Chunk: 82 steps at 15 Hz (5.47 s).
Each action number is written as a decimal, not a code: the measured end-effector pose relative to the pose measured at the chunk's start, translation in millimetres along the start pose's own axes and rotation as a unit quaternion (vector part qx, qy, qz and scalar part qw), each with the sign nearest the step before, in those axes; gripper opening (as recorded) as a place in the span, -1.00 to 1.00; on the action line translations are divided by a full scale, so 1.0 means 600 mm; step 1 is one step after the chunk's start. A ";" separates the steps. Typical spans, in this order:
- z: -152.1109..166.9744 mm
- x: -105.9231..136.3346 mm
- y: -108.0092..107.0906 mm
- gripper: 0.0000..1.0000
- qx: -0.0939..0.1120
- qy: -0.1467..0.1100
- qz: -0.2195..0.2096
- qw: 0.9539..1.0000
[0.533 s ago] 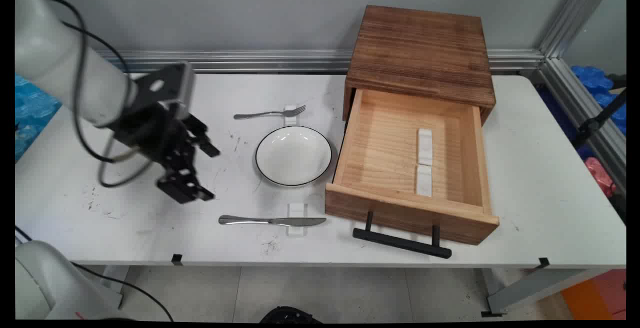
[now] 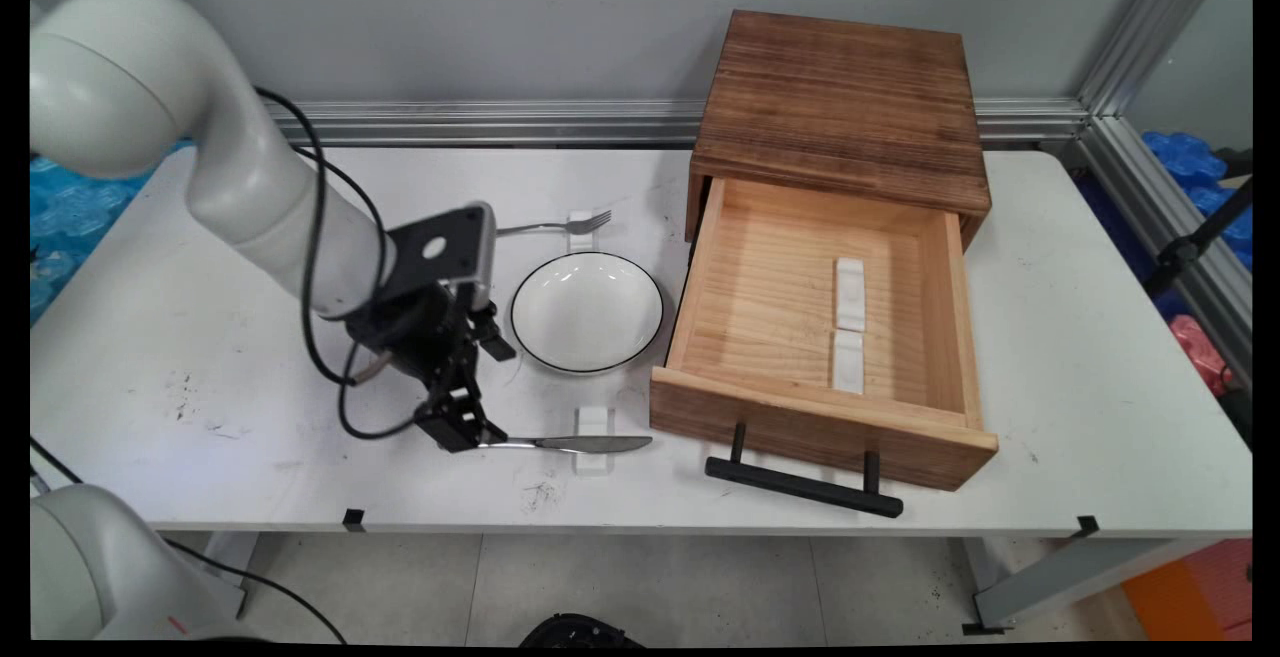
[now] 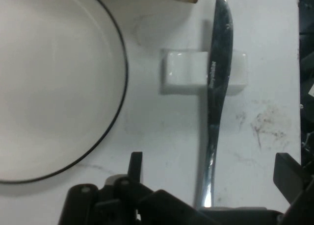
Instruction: Pick up the knife from the right of the white plate, then place the picked object into the drawer
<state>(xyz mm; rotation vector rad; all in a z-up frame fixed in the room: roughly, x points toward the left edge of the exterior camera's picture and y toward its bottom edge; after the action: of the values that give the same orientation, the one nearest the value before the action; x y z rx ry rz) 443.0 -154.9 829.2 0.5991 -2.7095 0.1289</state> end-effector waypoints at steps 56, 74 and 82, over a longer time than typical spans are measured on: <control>-0.253 0.080 -0.009 -1.00 0.026 -0.013 0.042 0.999; -0.034 0.464 -0.115 -1.00 0.068 0.021 0.110 0.991; 0.104 0.524 -0.123 -1.00 0.053 -0.010 0.152 0.987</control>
<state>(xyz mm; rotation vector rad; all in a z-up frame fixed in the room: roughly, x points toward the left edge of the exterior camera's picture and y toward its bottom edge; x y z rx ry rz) 188.4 -354.8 887.1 0.2115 -2.8101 0.3487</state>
